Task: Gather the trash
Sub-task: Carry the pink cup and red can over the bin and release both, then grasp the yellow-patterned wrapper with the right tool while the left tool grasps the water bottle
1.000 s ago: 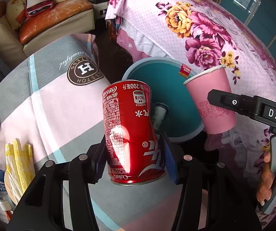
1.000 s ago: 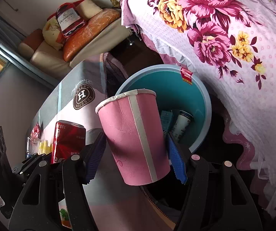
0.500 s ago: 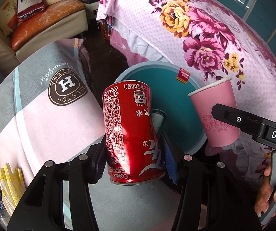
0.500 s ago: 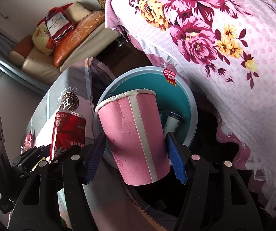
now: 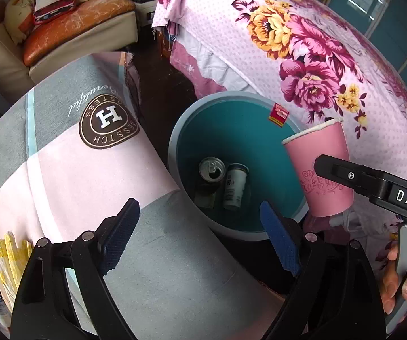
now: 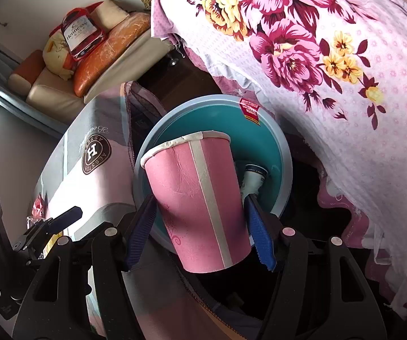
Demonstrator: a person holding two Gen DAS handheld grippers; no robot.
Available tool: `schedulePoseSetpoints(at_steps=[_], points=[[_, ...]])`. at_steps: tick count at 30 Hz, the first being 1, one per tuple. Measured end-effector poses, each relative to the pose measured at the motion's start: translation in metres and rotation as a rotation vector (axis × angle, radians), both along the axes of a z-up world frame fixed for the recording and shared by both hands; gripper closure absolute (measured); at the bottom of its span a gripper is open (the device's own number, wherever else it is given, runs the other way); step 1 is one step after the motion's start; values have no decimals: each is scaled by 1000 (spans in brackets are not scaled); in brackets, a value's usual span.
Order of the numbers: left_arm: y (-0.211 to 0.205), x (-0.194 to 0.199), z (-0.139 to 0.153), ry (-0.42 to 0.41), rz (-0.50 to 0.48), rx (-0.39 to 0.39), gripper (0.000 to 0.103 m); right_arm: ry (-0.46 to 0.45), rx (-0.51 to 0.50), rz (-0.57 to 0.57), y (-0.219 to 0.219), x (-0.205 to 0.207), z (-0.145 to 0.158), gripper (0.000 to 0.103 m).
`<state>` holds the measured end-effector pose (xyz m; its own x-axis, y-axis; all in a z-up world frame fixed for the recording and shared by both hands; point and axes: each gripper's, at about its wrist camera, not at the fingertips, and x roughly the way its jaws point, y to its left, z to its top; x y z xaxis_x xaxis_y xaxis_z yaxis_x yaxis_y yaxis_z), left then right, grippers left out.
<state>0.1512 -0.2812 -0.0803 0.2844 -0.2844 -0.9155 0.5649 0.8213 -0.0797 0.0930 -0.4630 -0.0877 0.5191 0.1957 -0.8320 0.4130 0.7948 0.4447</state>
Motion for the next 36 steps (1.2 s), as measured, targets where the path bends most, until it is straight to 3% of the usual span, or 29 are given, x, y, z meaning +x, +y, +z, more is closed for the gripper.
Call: schedulePoseSetpoints(at_steps=[13, 19, 36], points=[[56, -3, 8, 36, 85, -51, 10, 23, -26, 39, 22, 15, 2, 41], [74, -7, 13, 37, 107, -68, 10, 41, -24, 49, 36, 19, 6, 28], [182, -22, 40, 8, 255, -166, 10, 59, -27, 174, 127, 17, 36, 27]])
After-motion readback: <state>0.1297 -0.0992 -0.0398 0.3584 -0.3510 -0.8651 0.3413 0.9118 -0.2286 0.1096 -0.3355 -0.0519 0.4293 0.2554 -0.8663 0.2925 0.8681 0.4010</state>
